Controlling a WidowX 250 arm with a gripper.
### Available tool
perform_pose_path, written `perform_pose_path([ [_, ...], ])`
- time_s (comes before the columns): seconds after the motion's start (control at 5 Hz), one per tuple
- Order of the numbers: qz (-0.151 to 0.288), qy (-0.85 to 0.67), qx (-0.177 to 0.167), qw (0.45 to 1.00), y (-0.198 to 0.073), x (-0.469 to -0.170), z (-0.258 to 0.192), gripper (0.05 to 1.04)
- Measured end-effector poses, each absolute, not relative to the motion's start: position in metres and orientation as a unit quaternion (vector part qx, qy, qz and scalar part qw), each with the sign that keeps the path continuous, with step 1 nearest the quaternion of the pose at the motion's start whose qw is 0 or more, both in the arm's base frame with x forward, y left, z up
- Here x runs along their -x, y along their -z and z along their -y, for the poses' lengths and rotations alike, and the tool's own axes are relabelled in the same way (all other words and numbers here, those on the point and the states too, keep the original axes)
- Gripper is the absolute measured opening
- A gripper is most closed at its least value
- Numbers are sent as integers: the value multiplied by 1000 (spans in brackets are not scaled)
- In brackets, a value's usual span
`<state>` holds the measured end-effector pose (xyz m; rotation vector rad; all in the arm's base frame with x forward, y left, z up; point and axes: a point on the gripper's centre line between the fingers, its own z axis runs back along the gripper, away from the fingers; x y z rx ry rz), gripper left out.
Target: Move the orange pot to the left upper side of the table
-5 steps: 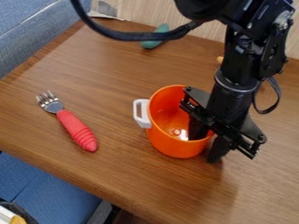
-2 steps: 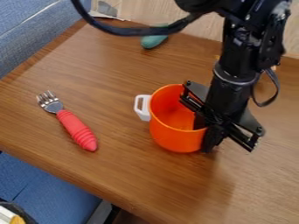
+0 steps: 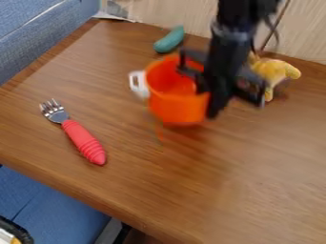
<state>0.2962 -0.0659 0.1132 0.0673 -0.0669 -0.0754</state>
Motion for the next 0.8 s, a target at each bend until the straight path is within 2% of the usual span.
perform_pose_path([
  [0.2, 54, -30, -33, 998, -124, -325, 38, 84],
  [0.4, 56, -106, -33, 992, -119, -346, 1, 84],
  [0.8, 7, -210, -75, 975, -78, -359, -54, 84],
])
